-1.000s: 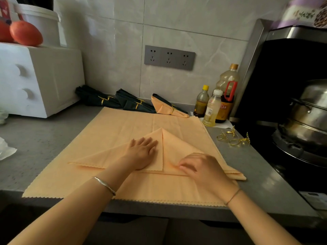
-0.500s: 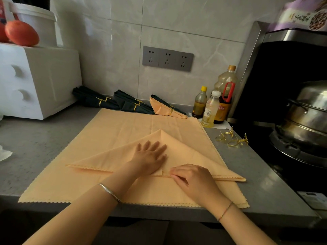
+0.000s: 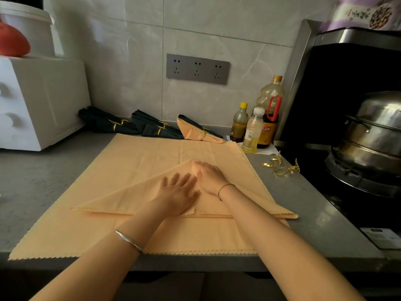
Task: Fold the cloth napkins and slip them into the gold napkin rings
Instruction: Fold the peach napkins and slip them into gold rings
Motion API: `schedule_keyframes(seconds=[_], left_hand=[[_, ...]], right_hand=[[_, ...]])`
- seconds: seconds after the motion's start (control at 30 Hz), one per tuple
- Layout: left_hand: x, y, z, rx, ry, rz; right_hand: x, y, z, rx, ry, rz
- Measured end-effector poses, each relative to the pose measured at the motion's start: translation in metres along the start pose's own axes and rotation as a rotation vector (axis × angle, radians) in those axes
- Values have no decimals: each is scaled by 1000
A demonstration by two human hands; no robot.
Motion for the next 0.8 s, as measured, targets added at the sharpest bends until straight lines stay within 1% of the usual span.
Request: schedule_keyframes(seconds=[0.07,0.2,0.6,0.8], left_hand=[[0,-1,1,0,1,-2],[-1,-4,-1,-15,-6,-6],[-1,0,2,7,6,-20],[0,-2,6,6,19,-7]], right_hand=[[2,6,6,7,-3,-24],[16,12,28,39,60,-39],[131,10,108,91,240,-66],[163,8,135,114,355,-155]])
Point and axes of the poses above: each hand's wrist, its own x-axis away from the middle knuckle, its own y-axis out of the palm, z = x × y, the point moved 4 cm from there along -x, towards the middle knuckle, and after that the axes turned 10 degrees about -z, right-handed, at the moved point
